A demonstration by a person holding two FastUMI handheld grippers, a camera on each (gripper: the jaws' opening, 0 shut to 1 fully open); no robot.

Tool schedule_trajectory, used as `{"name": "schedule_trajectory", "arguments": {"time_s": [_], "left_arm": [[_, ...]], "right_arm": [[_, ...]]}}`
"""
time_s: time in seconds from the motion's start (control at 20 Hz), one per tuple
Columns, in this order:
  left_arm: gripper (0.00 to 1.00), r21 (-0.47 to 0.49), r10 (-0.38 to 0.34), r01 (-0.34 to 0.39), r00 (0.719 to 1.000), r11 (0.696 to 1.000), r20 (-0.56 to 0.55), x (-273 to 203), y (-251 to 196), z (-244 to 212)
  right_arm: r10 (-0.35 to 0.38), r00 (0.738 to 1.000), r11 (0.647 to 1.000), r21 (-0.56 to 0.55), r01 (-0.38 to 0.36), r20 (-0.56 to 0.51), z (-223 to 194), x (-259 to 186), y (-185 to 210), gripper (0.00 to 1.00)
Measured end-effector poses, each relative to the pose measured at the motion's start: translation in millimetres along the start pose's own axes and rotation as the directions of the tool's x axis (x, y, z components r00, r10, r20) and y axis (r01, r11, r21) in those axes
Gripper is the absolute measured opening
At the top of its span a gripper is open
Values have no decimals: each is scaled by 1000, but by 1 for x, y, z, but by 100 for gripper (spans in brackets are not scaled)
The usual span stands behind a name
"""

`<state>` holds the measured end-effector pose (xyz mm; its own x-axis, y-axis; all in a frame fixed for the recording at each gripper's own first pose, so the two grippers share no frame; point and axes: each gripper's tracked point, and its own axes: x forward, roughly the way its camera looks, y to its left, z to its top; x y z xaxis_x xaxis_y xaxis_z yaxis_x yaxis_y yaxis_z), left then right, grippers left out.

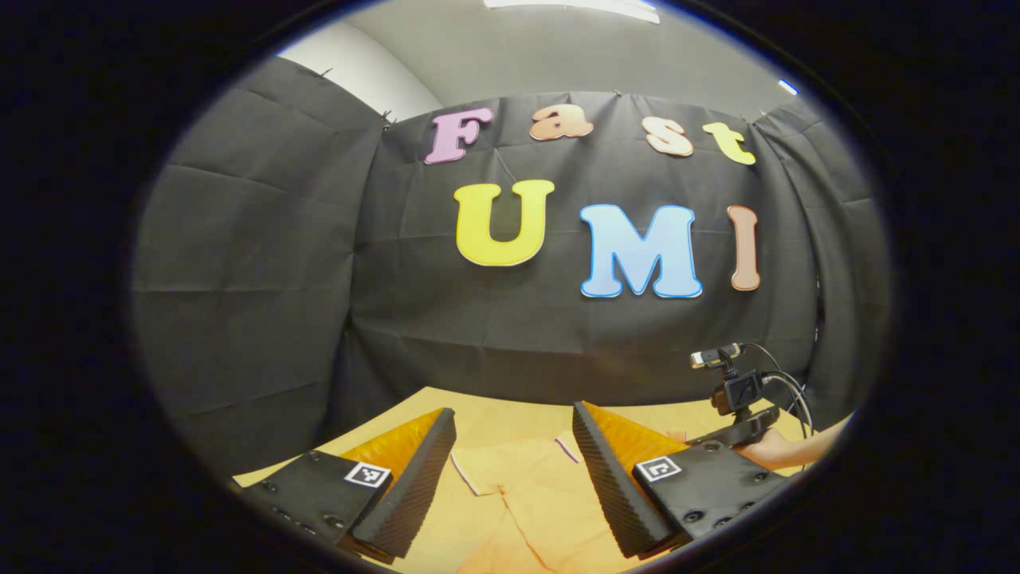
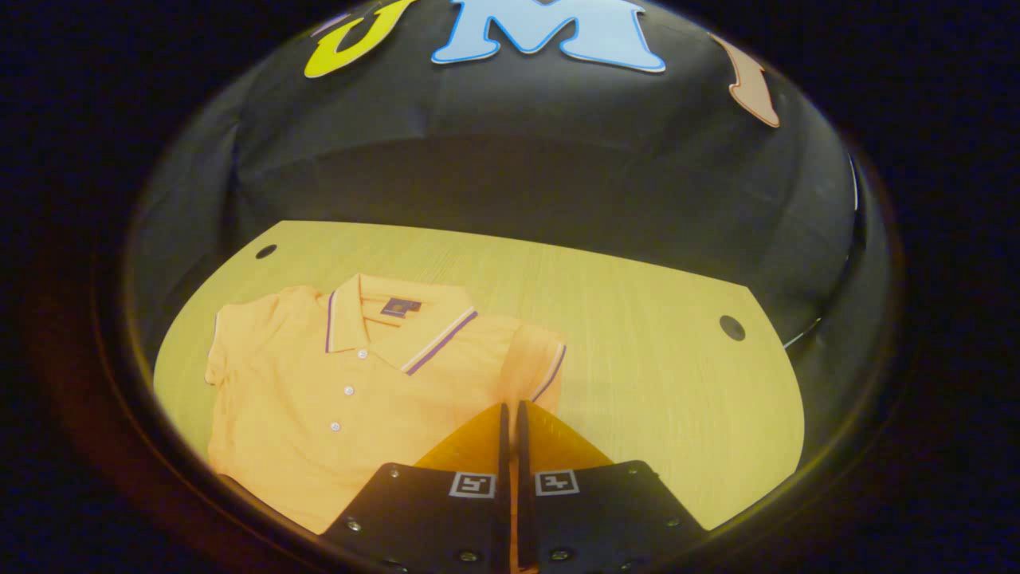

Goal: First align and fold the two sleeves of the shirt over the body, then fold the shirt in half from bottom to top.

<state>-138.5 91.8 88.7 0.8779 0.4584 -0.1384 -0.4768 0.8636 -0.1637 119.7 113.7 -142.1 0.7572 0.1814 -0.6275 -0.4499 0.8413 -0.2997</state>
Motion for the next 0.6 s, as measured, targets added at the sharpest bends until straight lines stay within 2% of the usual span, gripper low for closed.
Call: {"name": "schedule_trajectory", "arguments": {"time_s": [0.1, 0.15, 0.2, 0.35, 0.4, 0.45, 0.55, 0.6], "left_arm": [[96, 3, 8, -8, 1000, 1000, 0, -3, 4, 1], [99, 3, 11, -11, 1000, 1000, 0, -4, 5, 0], [96, 4, 13, -13, 1000, 1000, -1, -5, 7, 0], [96, 7, 15, -15, 1000, 1000, -3, -6, 8, -2], [99, 6, 14, -14, 1000, 1000, -3, -7, 8, -1], [96, 5, 12, -12, 1000, 1000, -3, -6, 8, -1], [99, 2, 5, -5, 1000, 1000, -6, -3, 7, -2], [93, 2, 1, -1, 1000, 1000, -7, -3, 6, -2]], "right_arm": [[10, 1000, 1000, -27, -10, -11, -3, 3, 8, 5], [16, 1000, 999, -37, -16, -16, -6, 5, 12, 5], [27, 999, 999, -44, -28, -22, -8, 6, 16, 6], [36, 999, 997, -61, -38, -37, -12, 9, 21, 9], [37, 998, 997, -60, -39, -42, -13, 8, 22, 10], [38, 998, 998, -57, -40, -45, -14, 9, 22, 11], [54, 997, 997, -46, -56, -50, -14, 6, 25, 17], [68, 996, 997, -43, -70, -52, -15, 6, 28, 21]]}}
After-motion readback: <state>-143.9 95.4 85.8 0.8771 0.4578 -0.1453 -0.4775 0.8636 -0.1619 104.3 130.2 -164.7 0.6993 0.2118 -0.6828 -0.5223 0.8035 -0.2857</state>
